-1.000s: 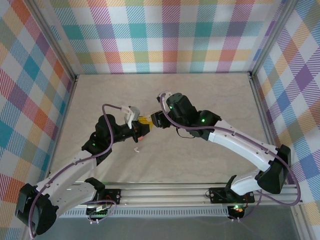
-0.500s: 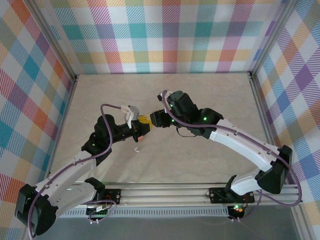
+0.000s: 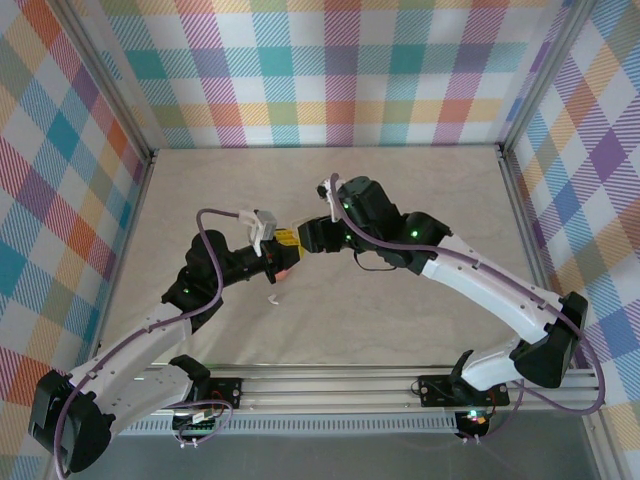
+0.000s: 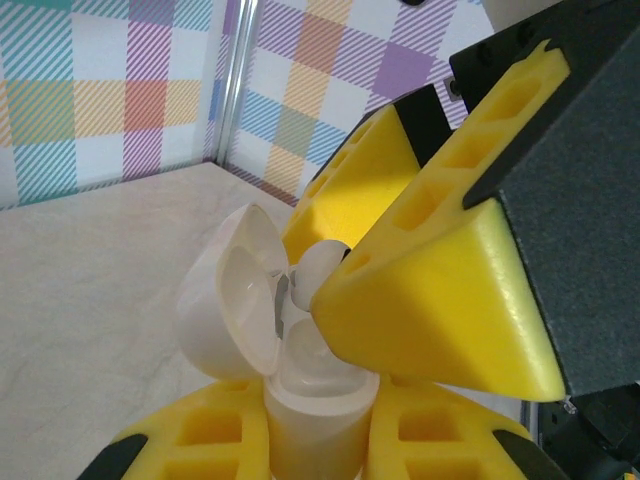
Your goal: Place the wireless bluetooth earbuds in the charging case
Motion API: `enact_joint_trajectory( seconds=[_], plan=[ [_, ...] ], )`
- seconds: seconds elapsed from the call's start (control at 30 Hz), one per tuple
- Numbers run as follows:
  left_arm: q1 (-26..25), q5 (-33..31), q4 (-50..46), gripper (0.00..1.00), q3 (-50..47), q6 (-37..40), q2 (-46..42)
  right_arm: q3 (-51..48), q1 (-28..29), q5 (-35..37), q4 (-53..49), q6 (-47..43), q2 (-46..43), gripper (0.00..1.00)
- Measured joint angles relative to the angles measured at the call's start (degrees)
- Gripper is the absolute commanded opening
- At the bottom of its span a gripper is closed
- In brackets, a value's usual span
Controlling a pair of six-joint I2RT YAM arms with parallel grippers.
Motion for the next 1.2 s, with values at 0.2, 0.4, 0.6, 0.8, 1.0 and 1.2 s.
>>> enact_joint_trajectory(
  seconds=[0.2,0.4,0.6,0.8,1.0,1.2],
  plan=[
    [0.00,0.74,1.05,0.00,-0.24,-0.02,-0.26,0.55,-0.37,-2.58,-0.85,1.38,-0.11,0.68],
    [0.00,0.76,0.81,0.00,-1.29,0.20,-2.54,0.55,-0.70,-4.20,-2.27,1.84,-1.27,0.69],
    [0.00,0.76,-1.90,0.00,-1.29,1.62,-5.33,0.55,-1.36,-4.79,-2.40,2.64,-4.61,0.69],
    [0.00,0.81,-5.31,0.00,-1.29,2.78,-6.38,0.55,-2.95,-4.98,-2.97,4.17,-6.73,0.52],
    [0.00,0.79,-9.49,0.00,-1.27,4.76,-7.54,0.02,-4.13,-5.73,-3.04,6.08,-6.84,0.45],
    [0.00,-0.31,-16.83,0.00,0.90,8.26,-9.60,-6.03,-5.01,-5.77,-2.21,7.89,-7.87,0.45]
  ],
)
